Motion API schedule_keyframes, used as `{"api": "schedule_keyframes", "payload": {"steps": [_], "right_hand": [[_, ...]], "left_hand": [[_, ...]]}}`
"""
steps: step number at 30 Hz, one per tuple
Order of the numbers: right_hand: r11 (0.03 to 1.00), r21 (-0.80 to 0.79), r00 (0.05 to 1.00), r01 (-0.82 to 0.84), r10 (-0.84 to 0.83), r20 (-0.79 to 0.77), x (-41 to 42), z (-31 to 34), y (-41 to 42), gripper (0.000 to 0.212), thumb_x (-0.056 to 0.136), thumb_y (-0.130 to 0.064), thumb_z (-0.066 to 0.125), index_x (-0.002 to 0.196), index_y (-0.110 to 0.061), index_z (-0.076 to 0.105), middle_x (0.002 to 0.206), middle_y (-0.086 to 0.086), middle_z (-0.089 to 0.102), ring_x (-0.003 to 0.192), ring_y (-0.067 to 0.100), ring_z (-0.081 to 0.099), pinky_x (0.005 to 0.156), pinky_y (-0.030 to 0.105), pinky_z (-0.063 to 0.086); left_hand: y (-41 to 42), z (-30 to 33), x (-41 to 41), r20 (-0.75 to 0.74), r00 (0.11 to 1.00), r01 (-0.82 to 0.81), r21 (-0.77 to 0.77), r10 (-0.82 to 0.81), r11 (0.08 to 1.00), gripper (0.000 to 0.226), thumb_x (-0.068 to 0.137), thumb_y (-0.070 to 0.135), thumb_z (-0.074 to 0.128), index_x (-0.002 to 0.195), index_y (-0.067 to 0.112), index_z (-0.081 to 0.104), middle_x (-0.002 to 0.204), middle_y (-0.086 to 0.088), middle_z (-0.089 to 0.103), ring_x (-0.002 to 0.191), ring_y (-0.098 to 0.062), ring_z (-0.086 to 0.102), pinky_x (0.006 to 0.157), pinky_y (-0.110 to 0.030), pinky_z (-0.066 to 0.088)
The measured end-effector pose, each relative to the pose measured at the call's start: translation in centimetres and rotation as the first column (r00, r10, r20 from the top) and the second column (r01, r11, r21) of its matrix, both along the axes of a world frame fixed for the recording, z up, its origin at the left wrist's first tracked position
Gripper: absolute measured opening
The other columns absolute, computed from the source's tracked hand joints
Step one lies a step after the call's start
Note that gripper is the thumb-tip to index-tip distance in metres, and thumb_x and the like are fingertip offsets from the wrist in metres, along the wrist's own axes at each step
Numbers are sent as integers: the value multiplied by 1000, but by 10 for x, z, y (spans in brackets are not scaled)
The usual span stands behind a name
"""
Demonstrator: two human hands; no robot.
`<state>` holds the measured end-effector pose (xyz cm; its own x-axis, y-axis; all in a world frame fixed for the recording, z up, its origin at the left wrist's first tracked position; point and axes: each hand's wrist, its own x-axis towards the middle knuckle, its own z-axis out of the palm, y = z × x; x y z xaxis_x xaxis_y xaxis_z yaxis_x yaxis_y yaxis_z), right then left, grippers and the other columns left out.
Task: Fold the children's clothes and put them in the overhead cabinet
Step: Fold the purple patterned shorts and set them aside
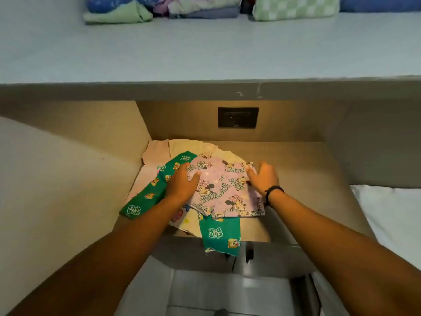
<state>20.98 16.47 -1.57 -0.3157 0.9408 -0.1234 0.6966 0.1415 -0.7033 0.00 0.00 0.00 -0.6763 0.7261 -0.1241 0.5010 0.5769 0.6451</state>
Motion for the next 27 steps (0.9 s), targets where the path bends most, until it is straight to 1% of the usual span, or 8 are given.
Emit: {"api": "schedule_keyframes", "payload": {"steps": [2, 5, 8, 12, 18, 22, 25, 27], "right_hand": [[995, -69, 998, 69, -69, 1, -13, -8, 18, 55, 94, -46, 66, 134, -10, 57, 134, 18, 61, 118, 38, 60, 96, 49, 53], [978, -178, 993, 106, -114, -33, -22, -22, 38, 56, 88, -47, 74, 129, -12, 61, 127, 16, 66, 107, 37, 66, 89, 52, 58], [942, -290, 956, 166, -225, -185, -28, -32, 44, 30, 83, -39, 83, 104, -22, 70, 108, 9, 74, 84, 31, 74, 64, 46, 65], [972, -139, 947, 189, -218, -236, -4, -23, 36, 16, 87, -29, 81, 93, -18, 70, 92, 2, 70, 85, 22, 66, 74, 33, 56], [928, -84, 879, 363, -371, -299, 101, -9, 15, 22, 92, -26, 76, 89, -8, 64, 79, 3, 66, 69, 18, 61, 55, 23, 43], [886, -84, 861, 456, -463, -210, 192, -18, -1, 20, 95, -26, 70, 83, -17, 57, 77, 5, 64, 74, 27, 64, 58, 28, 42], [886, -95, 888, 453, -458, -35, 232, -25, -16, 15, 94, -26, 68, 92, -13, 61, 82, 5, 65, 83, 32, 67, 60, 28, 42], [905, 32, 893, 424, -424, 151, 244, -24, -17, 21, 94, -33, 67, 107, -16, 63, 98, 9, 68, 95, 34, 66, 72, 34, 49]], "left_hand": [[18, -16, -15, 18, 999, -49, -68, 51, 996, 73, 102, 52, 61, 160, 15, 39, 160, -15, 46, 145, -40, 46, 116, -52, 43], [40, -41, -33, 16, 991, -133, -99, 135, 986, 63, 99, 56, 64, 148, 18, 54, 149, -13, 58, 134, -40, 55, 111, -54, 47], [51, -47, -39, 19, 984, -178, -62, 180, 982, 45, 98, 54, 65, 127, 19, 68, 129, -11, 70, 119, -38, 62, 106, -49, 46], [59, -35, -20, -180, 967, -176, 27, 178, 984, 31, 102, 51, 61, 118, 26, 71, 123, -6, 69, 120, -33, 53, 97, -46, 36], [123, -7, 56, -207, 978, 55, 144, -24, 988, 33, 103, 52, 60, 116, 26, 75, 128, -5, 60, 124, -29, 46, 103, -46, 36], [178, -12, 147, -95, 958, 287, 218, -272, 933, 27, 104, 41, 62, 121, 24, 75, 120, -5, 62, 116, -27, 50, 102, -47, 47], [186, -27, 204, -60, 918, 396, 195, -392, 897, 36, 107, 26, 59, 143, 22, 62, 142, -12, 57, 131, -33, 51, 113, -46, 46], [171, -45, 228, -150, 899, 430, 115, -412, 895, 50, 108, 28, 56, 156, 19, 46, 158, -14, 45, 147, -36, 40, 124, -47, 32]]}}
